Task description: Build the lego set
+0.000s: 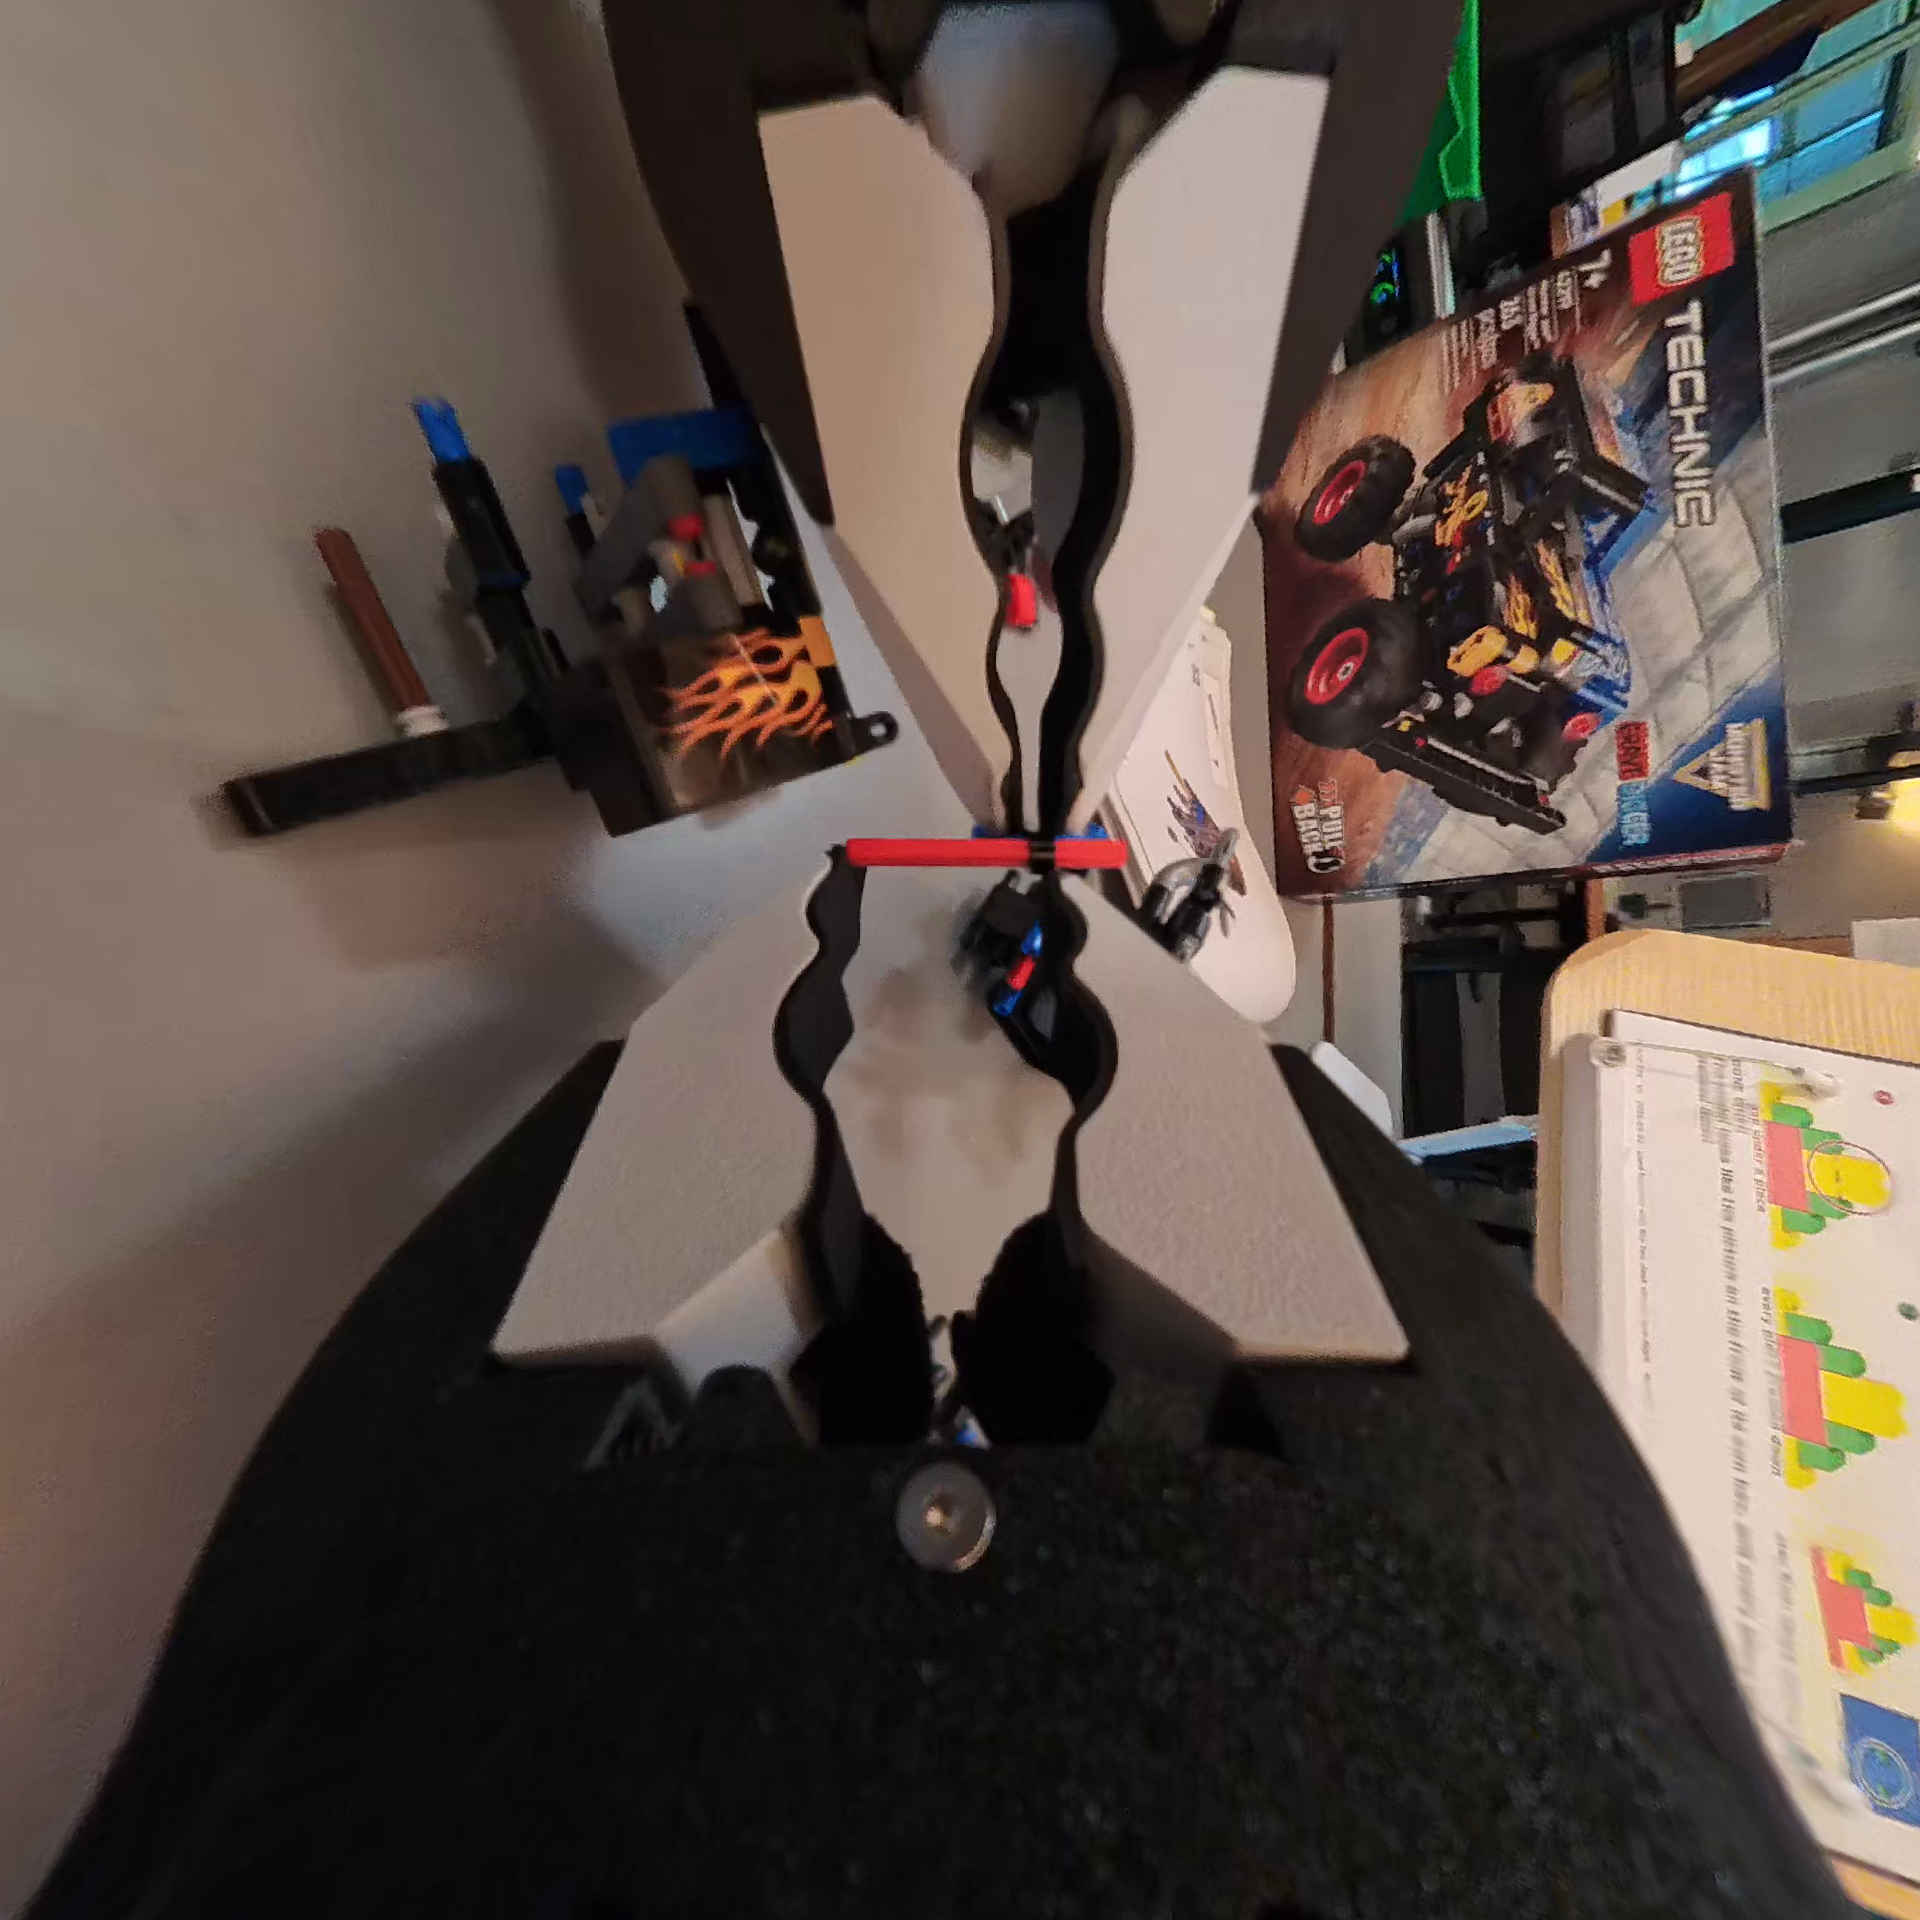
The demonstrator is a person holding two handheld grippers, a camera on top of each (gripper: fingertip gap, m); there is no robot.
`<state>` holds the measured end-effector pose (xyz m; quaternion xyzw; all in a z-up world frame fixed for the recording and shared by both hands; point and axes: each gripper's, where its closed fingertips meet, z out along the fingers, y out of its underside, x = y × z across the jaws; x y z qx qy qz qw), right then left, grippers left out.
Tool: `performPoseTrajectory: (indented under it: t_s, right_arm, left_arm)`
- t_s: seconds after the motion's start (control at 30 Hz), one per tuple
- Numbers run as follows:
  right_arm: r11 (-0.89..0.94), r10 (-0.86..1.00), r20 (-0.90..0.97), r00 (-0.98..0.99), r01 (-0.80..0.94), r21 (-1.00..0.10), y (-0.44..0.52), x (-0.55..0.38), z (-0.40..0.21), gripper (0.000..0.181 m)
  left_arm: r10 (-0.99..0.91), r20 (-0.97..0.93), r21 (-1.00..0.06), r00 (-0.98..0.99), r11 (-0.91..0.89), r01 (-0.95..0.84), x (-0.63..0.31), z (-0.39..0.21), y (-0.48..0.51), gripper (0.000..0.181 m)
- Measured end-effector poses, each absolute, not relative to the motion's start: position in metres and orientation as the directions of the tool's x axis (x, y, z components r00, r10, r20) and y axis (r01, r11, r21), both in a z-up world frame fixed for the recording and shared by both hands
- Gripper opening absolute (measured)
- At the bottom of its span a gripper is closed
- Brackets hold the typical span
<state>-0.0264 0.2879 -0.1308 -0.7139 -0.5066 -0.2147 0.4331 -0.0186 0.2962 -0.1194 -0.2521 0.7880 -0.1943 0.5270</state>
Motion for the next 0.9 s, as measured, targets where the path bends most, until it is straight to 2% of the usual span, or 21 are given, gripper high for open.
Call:
performPoseTrajectory:
  t_s: [0.03, 0.07, 0.1, 0.17, 0.23, 0.33, 0.4, 0.53, 0.6, 0.73, 0.83, 0.9]
  right_arm:
    - [-0.101, 0.553, 0.747, 0.368, 0.920, -0.379, 0.286, -0.027, -0.133, 0.006]
    - [-0.075, 0.538, 0.762, 0.362, 0.920, -0.384, 0.287, -0.031, -0.132, 0.000]
    - [-0.065, 0.526, 0.777, 0.345, 0.928, -0.367, 0.288, -0.033, -0.132, 0.000]
    - [-0.083, 0.492, 0.802, 0.340, 0.935, -0.345, 0.291, -0.023, -0.127, 0.001]
    - [-0.105, 0.508, 0.762, 0.402, 0.907, -0.408, 0.289, -0.021, -0.126, 0.005]
    - [-0.114, 0.512, 0.755, 0.409, 0.904, -0.412, 0.288, -0.014, -0.126, 0.005]
    - [-0.127, 0.523, 0.710, 0.472, 0.867, -0.482, 0.284, -0.011, -0.119, 0.007]
    - [-0.170, 0.511, 0.545, 0.665, 0.700, -0.694, 0.276, -0.017, -0.098, 0.019]
    - [-0.138, 0.478, 0.528, 0.702, 0.654, -0.744, 0.271, -0.028, -0.089, 0.019]
    - [-0.050, 0.410, 0.620, 0.670, 0.695, -0.718, 0.260, -0.050, -0.087, 0.019]
    - [-0.149, 0.409, 0.589, 0.697, 0.688, -0.710, 0.261, -0.035, -0.106, 0.018]
    - [-0.183, 0.403, 0.545, 0.735, 0.648, -0.739, 0.255, -0.022, -0.107, 0.010]
  left_arm:
    - [-0.608, -0.741, -0.580, -0.284, 0.794, -0.183, -0.018, -0.111, 0.299, 0.002]
    - [-0.623, -0.723, -0.601, -0.300, 0.781, -0.171, -0.019, -0.106, 0.297, 0.002]
    - [-0.636, -0.707, -0.616, -0.308, 0.768, -0.172, -0.021, -0.105, 0.296, 0.002]
    - [-0.590, -0.754, -0.562, -0.288, 0.807, -0.183, -0.020, -0.106, 0.302, 0.001]
    - [-0.610, -0.734, -0.578, -0.298, 0.792, -0.198, -0.020, -0.109, 0.303, 0.001]
    - [-0.637, -0.710, -0.599, -0.301, 0.771, -0.219, -0.019, -0.112, 0.306, 0.002]
    - [-0.653, -0.698, -0.615, -0.293, 0.757, -0.222, -0.019, -0.110, 0.307, 0.002]
    - [-0.721, -0.624, -0.676, -0.301, 0.692, -0.253, -0.018, -0.110, 0.307, 0.002]
    - [-0.757, -0.574, -0.715, -0.312, 0.649, -0.261, -0.018, -0.109, 0.305, 0.002]
    - [-0.795, -0.489, -0.766, -0.360, 0.588, -0.258, -0.016, -0.103, 0.287, 0.002]
    - [-0.783, -0.487, -0.766, -0.388, 0.596, -0.241, -0.015, -0.100, 0.272, 0.003]
    - [-0.782, -0.479, -0.770, -0.398, 0.592, -0.236, -0.013, -0.099, 0.264, 0.003]
